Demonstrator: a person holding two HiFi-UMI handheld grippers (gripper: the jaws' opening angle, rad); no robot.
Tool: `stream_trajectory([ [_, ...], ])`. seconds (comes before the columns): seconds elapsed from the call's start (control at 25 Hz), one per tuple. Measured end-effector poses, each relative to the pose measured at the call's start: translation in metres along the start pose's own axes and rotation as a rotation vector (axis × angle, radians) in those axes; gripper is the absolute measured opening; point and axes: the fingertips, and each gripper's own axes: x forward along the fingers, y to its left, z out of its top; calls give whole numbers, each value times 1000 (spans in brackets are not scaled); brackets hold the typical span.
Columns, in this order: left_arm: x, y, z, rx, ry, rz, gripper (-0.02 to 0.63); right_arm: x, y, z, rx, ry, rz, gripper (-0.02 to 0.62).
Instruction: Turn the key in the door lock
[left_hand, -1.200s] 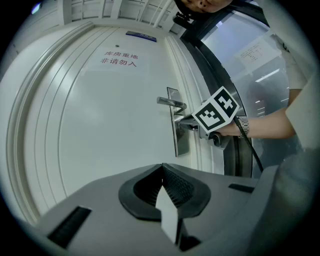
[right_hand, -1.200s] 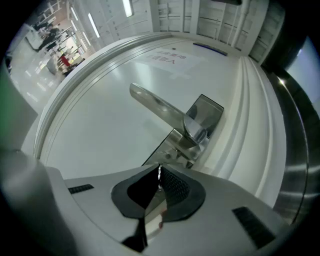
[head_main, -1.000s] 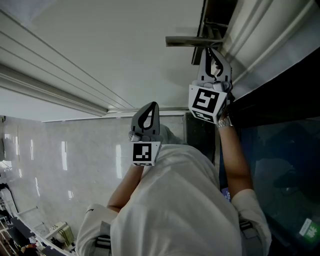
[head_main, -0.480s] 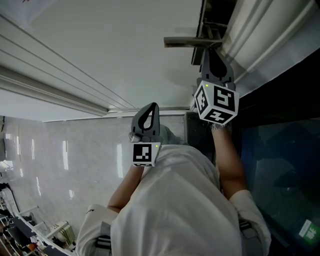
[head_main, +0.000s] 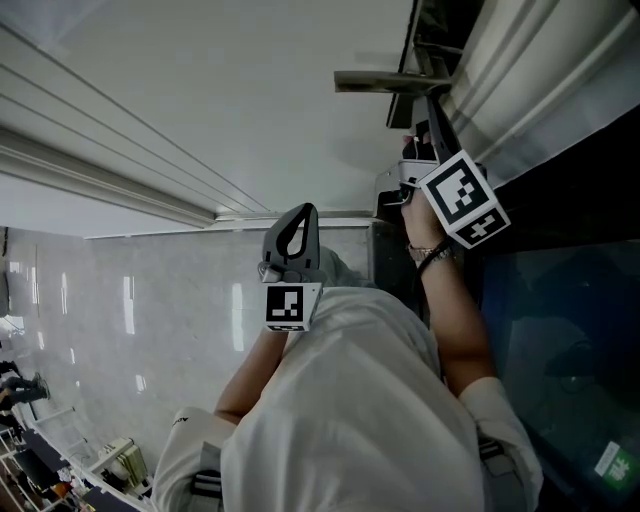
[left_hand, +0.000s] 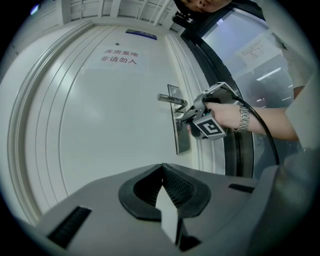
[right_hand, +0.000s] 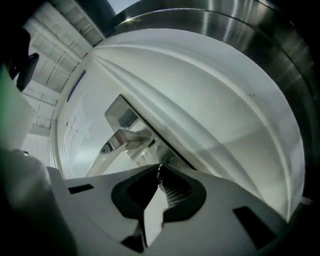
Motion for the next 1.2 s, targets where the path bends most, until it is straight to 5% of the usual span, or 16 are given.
stream_trajectory([
  [0.32, -3, 5, 0, -3, -6, 12, 9, 0, -5, -1, 357, 41, 10, 17],
  [0.48, -4, 3, 0, -3, -10, 9, 9, 1, -5, -2, 400, 49, 13, 18],
  [0.84, -5, 2, -3, 3, -4, 1, 9, 5, 0, -9, 90, 186, 114, 42],
  [0.96, -5, 1, -4, 1, -1, -2, 9, 3, 2, -6, -79, 206, 132, 116],
  [1.2, -9, 1, -6, 4, -3, 1, 9, -4, 1, -12, -472, 270, 137, 146],
])
